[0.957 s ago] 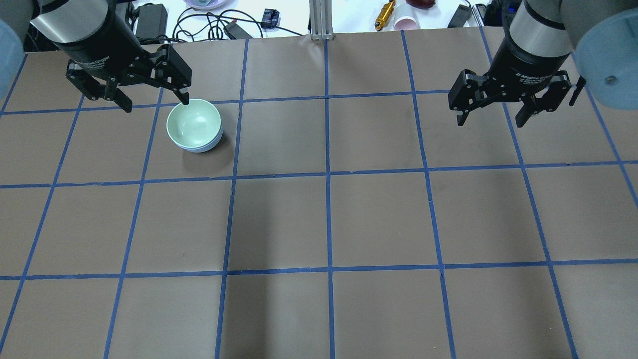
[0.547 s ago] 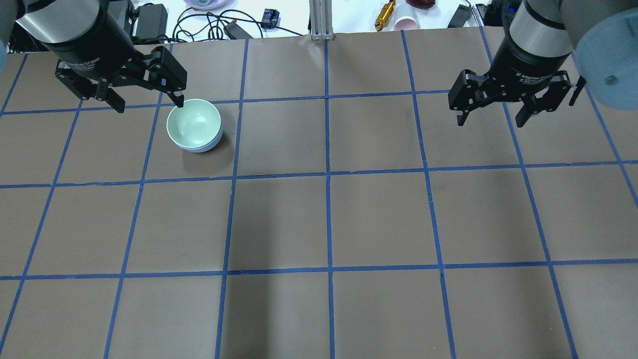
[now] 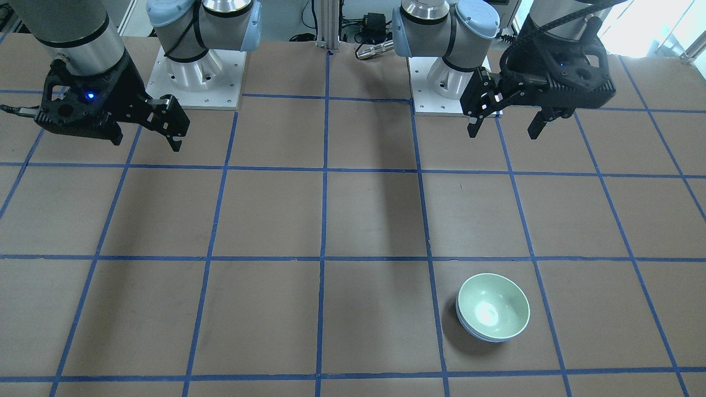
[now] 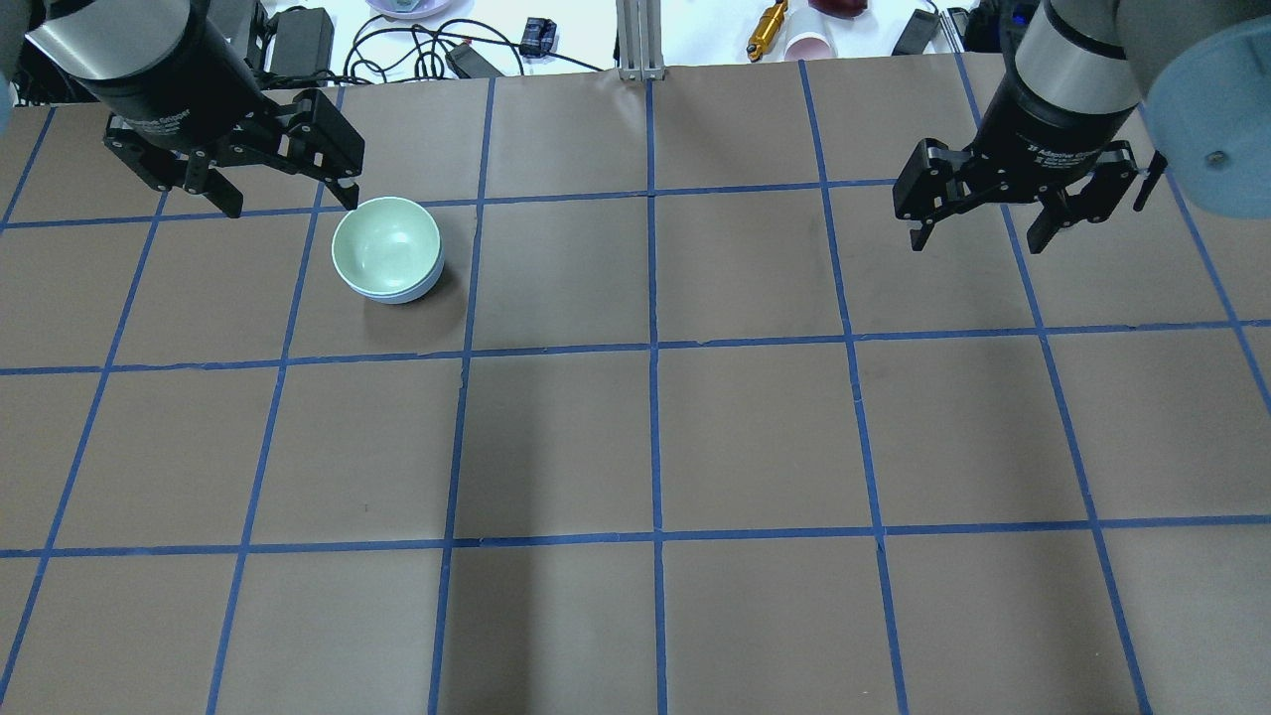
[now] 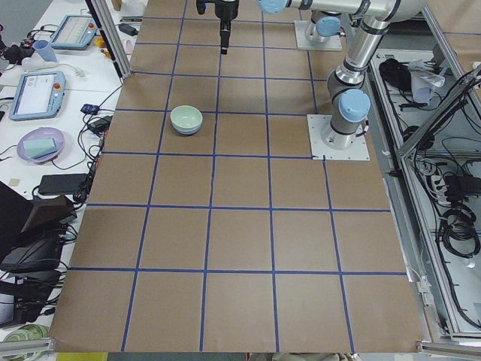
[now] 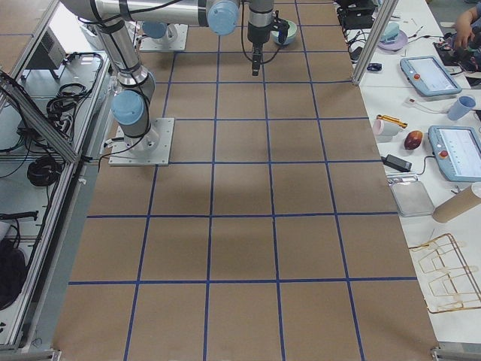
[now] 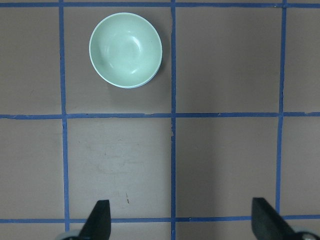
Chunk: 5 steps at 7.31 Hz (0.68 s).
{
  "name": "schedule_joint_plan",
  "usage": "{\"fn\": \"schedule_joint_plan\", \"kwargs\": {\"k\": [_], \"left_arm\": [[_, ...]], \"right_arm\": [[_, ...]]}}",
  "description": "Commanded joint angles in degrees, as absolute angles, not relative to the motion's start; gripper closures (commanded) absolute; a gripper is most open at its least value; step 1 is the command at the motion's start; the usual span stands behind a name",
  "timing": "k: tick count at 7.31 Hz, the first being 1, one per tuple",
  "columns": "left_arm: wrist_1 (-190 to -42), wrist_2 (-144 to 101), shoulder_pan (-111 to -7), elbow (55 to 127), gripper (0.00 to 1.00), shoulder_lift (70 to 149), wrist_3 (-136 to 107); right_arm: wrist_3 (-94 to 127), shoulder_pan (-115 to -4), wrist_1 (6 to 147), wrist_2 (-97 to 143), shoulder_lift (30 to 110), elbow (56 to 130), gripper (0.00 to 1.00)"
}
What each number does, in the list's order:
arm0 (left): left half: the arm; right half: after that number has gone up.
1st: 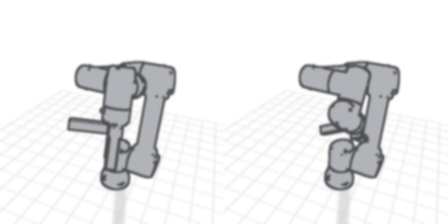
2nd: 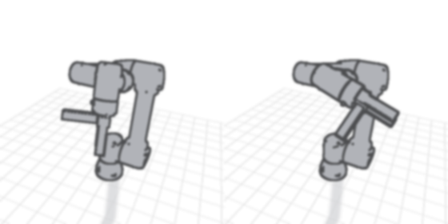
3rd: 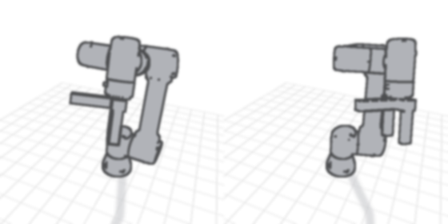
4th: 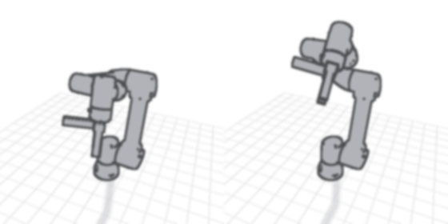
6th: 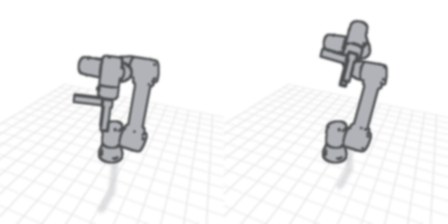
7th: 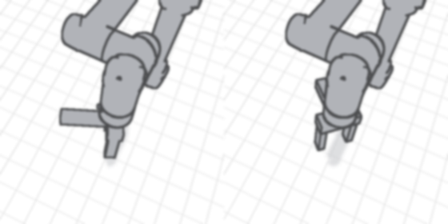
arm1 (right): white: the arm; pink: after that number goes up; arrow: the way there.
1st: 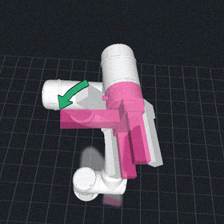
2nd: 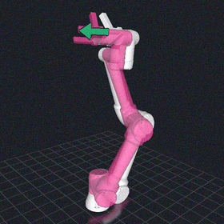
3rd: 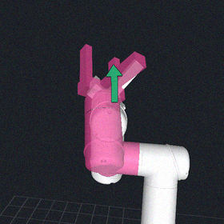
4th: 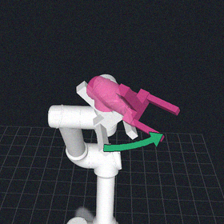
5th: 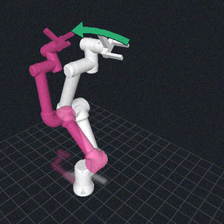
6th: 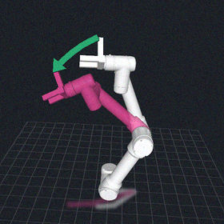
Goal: Stack green bowl on blue bowl
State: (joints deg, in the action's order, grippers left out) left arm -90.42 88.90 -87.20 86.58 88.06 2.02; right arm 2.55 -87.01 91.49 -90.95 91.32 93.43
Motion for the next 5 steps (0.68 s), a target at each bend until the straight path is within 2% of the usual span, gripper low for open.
{"fn": "schedule_joint_plan", "kwargs": {"k": [1, 5], "left_arm": [[-90.6, 88.9, -87.2, 86.6, 0.0, 88.1, 1.8], [-90.7, 88.9, -87.2, 86.6, 0.0, 87.7, 1.8]], "right_arm": [[2.5, -87.0, 91.5, -91.0, 91.3, 93.4, 0.0], [2.5, -87.0, 91.5, -91.0, 91.3, 93.4, 0.0]]}}
